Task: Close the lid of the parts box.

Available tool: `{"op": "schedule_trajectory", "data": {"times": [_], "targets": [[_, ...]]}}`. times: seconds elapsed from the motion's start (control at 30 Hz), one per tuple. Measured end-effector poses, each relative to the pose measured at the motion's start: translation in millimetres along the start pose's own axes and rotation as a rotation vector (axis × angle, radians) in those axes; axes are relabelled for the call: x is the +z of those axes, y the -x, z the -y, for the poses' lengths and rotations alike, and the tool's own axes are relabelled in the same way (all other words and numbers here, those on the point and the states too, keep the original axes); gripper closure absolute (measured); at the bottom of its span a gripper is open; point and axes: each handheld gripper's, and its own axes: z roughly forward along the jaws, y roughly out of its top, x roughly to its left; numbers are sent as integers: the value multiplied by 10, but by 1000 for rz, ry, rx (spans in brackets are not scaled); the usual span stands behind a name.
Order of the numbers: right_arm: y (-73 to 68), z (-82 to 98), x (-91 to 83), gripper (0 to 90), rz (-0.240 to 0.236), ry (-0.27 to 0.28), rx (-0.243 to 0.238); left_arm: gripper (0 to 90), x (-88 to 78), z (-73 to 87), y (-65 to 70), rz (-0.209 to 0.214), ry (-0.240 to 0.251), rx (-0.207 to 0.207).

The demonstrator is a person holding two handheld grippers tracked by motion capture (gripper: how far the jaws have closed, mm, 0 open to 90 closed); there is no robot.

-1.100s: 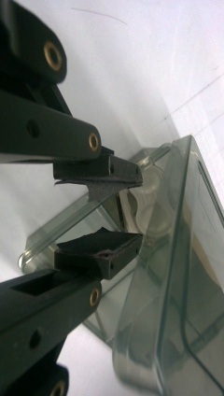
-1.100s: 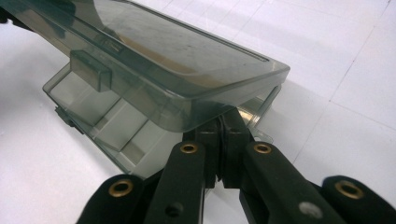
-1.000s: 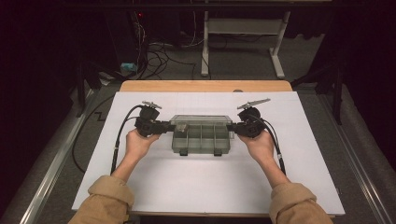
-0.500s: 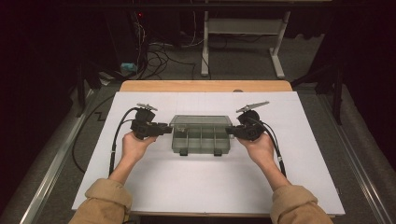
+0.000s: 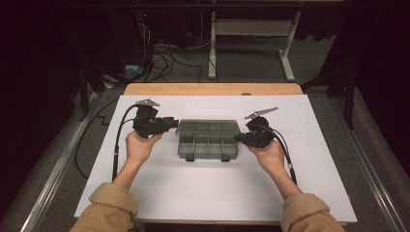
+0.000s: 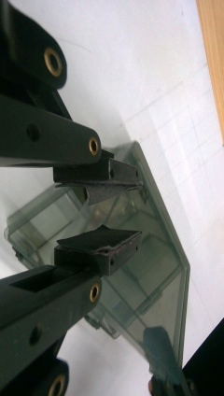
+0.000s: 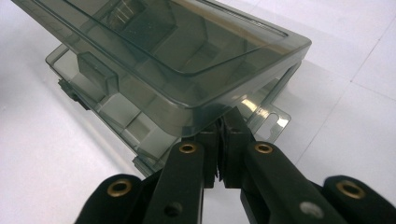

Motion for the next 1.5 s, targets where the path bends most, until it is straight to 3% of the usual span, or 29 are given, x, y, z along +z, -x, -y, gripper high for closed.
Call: {"op": "schedule_trajectory", "data": {"times": [0.13,0.27,0.87,1.07,1.17,1.37,1.5], "targets": [[2,21,-6,878,-5,-2,-1,682,31,31,81,8,-34,30],[24,60,-2,875,-15,-1,-5,684,26,84,105,26,-35,27],[74,186,-85,865,2,-15,-7,694,58,255,133,8,-83,43],[89,193,-153,856,9,9,-17,696,70,286,122,10,-79,26],[67,179,-201,859,18,52,-20,698,76,288,123,11,-85,28],[-21,136,-261,866,1,111,-46,703,88,292,127,9,-89,26],[-99,125,-251,866,-15,109,-69,708,96,297,134,6,-90,28]]}}
